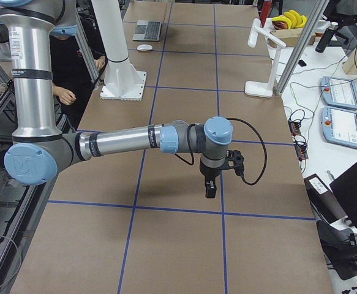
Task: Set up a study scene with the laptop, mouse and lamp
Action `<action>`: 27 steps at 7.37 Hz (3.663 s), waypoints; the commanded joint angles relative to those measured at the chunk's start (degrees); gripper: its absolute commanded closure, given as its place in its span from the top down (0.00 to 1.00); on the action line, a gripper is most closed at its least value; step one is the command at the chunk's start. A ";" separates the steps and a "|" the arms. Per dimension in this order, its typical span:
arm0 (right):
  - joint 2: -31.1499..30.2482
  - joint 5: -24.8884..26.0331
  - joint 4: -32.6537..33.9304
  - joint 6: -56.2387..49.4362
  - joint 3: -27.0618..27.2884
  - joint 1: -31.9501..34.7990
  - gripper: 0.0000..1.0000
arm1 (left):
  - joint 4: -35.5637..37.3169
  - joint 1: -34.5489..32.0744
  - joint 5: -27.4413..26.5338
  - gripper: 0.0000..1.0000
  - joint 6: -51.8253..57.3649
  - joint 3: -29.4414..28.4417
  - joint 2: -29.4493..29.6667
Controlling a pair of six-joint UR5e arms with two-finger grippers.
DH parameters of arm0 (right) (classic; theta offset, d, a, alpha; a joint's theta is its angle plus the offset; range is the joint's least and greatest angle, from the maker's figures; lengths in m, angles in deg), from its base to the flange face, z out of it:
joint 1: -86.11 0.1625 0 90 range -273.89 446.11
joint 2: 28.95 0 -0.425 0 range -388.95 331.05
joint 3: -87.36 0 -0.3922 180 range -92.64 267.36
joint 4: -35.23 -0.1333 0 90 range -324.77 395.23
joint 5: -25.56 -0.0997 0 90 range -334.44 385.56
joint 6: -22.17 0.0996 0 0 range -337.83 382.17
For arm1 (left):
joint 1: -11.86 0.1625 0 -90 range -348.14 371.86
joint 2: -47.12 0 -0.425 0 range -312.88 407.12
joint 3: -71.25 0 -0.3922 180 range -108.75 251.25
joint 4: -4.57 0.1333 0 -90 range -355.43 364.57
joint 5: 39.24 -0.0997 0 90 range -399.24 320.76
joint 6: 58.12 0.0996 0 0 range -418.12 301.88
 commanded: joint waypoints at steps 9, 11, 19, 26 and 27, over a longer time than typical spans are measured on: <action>-8.60 -4.37 -0.35 -0.78 17.04 -9.63 1.00 | -1.32 0.52 3.25 1.00 6.81 14.36 -5.87; -15.26 -3.67 -4.27 0.69 22.12 -16.12 1.00 | -0.88 4.10 3.34 1.00 16.83 19.28 -9.13; -13.71 -3.76 -20.57 35.24 22.49 -37.50 1.00 | -1.23 16.16 8.52 1.00 25.21 28.97 -18.37; -10.46 -3.76 -20.57 35.33 22.93 -38.64 1.00 | -1.32 22.06 7.82 1.00 27.42 29.24 -19.25; -10.37 -3.93 -20.57 35.42 23.11 -39.25 1.00 | -1.32 22.32 7.82 1.00 27.34 29.24 -19.25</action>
